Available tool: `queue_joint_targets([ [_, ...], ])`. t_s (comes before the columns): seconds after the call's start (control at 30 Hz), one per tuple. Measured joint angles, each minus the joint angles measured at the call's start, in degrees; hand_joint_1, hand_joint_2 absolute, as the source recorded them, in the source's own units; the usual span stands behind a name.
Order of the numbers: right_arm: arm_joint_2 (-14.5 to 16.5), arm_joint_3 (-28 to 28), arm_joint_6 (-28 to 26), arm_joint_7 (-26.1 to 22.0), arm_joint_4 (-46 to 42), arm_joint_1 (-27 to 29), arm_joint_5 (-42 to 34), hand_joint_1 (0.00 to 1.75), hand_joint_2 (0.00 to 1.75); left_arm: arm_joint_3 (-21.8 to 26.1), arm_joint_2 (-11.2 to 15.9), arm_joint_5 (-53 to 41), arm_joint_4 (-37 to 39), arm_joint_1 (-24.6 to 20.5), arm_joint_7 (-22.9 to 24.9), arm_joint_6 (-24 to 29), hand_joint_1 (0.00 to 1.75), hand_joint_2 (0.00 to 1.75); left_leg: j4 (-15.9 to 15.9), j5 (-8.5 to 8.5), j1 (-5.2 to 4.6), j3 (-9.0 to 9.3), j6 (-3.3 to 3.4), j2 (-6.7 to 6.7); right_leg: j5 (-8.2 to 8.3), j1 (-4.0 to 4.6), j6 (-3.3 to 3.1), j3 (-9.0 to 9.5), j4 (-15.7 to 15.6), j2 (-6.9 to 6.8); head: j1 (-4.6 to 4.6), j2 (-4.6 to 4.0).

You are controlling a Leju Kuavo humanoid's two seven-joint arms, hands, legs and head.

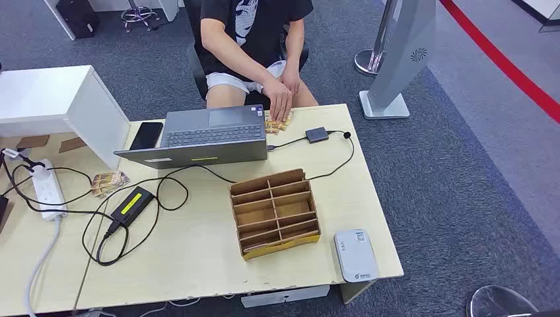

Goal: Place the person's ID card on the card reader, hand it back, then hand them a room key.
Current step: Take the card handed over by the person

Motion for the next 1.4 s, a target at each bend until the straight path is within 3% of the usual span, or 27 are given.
queue_joint_targets([
  [0.23, 1.46, 10.59, -2.70, -8.17, -14.26, 5.69, 4.97, 0.00, 1.75, -7.65, 0.04, 8.29, -2.31, 2.16, 3.22, 0.01, 0.00, 1.75, 0.00, 0.00, 0.00, -0.02, 0.00, -0.02, 0.00, 0.00, 0.00, 0.01, 0.00, -0.03, 0.00, 0.01],
  [0.43, 2.00, 20.58, -8.39, -14.68, -25.27, 9.98, 18.23, 0.00, 1.75, -15.67, -0.04, 13.38, -5.17, 5.10, 5.03, 0.32, 0.00, 1.75, 0.00, 0.00, 0.00, -0.01, 0.00, -0.04, 0.00, 0.01, 0.00, 0.01, 0.00, -0.06, 0.01, 0.01],
  [0.6, 2.22, 26.96, -11.03, -16.42, -30.74, 12.51, 32.58, 0.00, 1.75, -18.19, -0.09, 14.71, -5.96, 5.75, 5.26, 0.86, 0.00, 1.75, -0.01, 0.00, 0.01, -0.02, 0.00, -0.03, 0.00, 0.01, 0.00, 0.02, 0.00, -0.06, 0.01, 0.00],
  [0.7, 2.20, 30.72, -11.67, -14.28, -31.87, 13.06, 43.15, 0.00, 1.75, -18.39, -0.09, 15.26, -5.97, 5.72, 5.22, 1.12, 0.00, 1.75, -0.01, 0.00, 0.01, -0.01, 0.00, -0.02, 0.00, 0.02, 0.00, 0.02, 0.00, -0.05, 0.01, 0.01],
  [0.87, 0.71, 37.81, -18.03, -9.67, -31.42, 13.76, 61.98, 0.00, 1.75, -18.36, -0.09, 15.68, -5.97, 5.72, 4.94, 1.44, 0.00, 1.75, -0.01, 0.02, 0.01, -0.01, 0.02, -0.03, 0.00, 0.02, 0.00, 0.04, 0.00, -0.06, 0.01, 0.02],
  [1.03, -2.42, 44.85, -23.31, -6.26, -29.70, 14.34, 70.65, 0.00, 1.75, -18.30, -0.09, 15.27, -5.97, 5.73, 4.93, 1.39, 0.00, 1.75, 0.00, 0.02, 0.01, -0.01, 0.03, -0.04, 0.00, 0.02, 0.01, 0.05, -0.01, -0.07, 0.00, 0.01],
  [1.1, -4.17, 47.18, -25.45, -2.28, -28.54, 14.51, 78.32, 0.00, 1.75, -18.20, -0.09, 14.13, -5.97, 5.73, 5.19, 1.07, 0.00, 1.75, 0.00, 0.02, 0.01, -0.02, 0.03, -0.03, 0.00, 0.02, 0.01, 0.05, -0.01, -0.05, 0.00, 0.01],
  [1.23, -9.67, 54.20, -30.57, 10.67, -23.92, 14.33, 99.29, 0.00, 1.75, -17.89, -0.09, 9.65, -5.97, 5.74, 6.17, -0.36, 0.00, 1.75, 0.00, 0.02, 0.01, -0.02, 0.03, -0.04, 0.00, 0.02, 0.01, 0.04, -0.01, -0.07, 0.02, 0.00],
  [1.4, -15.82, 63.88, -33.09, 18.92, -16.74, 12.06, 106.65, 0.00, 1.75, -16.79, -0.17, 5.87, -5.97, 5.86, 6.52, -1.33, 0.00, 1.75, 0.00, 0.02, 0.01, 0.03, 0.03, 0.00, 0.01, 0.02, 0.01, 0.04, -0.01, -0.01, 0.01, 0.00],
])
